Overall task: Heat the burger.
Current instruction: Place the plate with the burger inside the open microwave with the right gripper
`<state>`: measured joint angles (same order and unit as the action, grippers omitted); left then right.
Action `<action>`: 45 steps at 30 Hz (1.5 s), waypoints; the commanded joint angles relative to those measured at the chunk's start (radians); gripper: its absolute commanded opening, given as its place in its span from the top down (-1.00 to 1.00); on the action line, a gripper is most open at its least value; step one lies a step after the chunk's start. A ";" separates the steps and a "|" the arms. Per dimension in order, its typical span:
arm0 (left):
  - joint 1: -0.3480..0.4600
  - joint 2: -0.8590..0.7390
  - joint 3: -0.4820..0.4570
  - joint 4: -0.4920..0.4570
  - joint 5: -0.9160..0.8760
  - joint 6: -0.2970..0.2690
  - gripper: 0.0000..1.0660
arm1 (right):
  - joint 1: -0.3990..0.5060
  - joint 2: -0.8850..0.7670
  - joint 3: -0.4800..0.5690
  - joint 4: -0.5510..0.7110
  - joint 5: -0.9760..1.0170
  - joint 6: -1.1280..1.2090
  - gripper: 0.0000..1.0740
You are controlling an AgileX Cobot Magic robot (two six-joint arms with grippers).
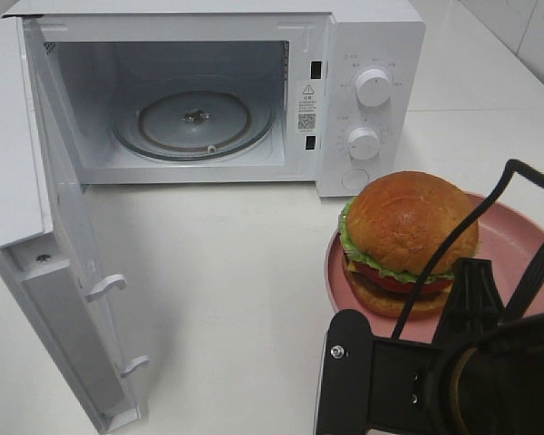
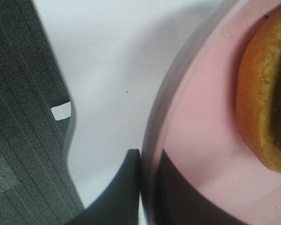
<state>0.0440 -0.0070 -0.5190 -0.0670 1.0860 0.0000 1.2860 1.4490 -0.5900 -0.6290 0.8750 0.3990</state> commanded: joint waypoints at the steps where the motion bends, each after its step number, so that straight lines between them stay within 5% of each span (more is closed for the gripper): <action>1: 0.003 -0.016 0.002 -0.008 -0.014 0.000 -0.70 | 0.002 -0.005 -0.001 -0.058 -0.026 -0.060 1.00; 23: 0.003 -0.016 0.002 -0.008 -0.014 0.000 -0.70 | -0.003 -0.005 -0.015 -0.170 -0.184 -0.248 1.00; 39: 0.003 -0.016 0.002 -0.008 -0.014 0.000 -0.70 | -0.167 -0.005 -0.053 -0.139 -0.344 -0.578 1.00; 45: 0.003 -0.016 0.002 -0.008 -0.014 0.000 -0.70 | -0.265 -0.005 -0.115 -0.018 -0.362 -0.826 1.00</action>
<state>0.0440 -0.0070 -0.5190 -0.0670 1.0860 0.0000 1.0560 1.4510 -0.6740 -0.6740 0.5310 -0.3050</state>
